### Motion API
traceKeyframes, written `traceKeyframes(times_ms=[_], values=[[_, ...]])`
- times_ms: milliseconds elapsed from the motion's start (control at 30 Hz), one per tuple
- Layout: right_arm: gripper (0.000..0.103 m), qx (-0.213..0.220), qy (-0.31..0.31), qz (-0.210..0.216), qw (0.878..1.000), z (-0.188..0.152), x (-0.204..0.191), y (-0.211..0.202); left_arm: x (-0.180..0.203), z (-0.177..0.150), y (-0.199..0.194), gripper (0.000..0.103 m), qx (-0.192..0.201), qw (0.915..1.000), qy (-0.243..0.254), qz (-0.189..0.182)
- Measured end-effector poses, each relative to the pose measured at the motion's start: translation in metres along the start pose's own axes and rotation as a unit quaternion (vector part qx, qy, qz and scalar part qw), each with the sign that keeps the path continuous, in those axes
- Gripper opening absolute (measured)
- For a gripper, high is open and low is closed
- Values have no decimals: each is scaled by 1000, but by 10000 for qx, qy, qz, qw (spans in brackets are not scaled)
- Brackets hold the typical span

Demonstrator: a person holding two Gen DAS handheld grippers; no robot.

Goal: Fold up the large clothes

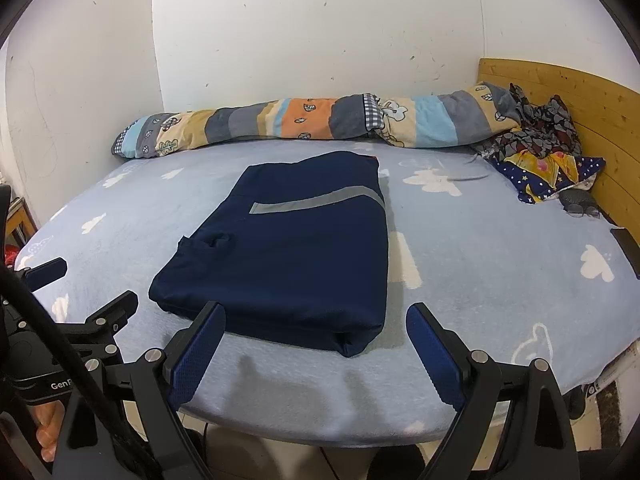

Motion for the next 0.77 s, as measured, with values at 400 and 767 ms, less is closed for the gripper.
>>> traceKeyframes(times_ms=[400,767], values=[[94,23,1,1,10000,1,0,-2,1,0,-3,103,4,10000,56,14],[94,43,39,5,10000,1,4,-2,-1,-3,1,103,-213,9996,0,-190]])
Point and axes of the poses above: each gripper's, at about its wrist camera, not at the fingertips, and y roughly the way its jaws point, x to its right, z to its top, the point moved 5 cm from there along y, roughly the way its jaws point, and after that the axes turned 3 degrees about -x, right-handed, at the moved point
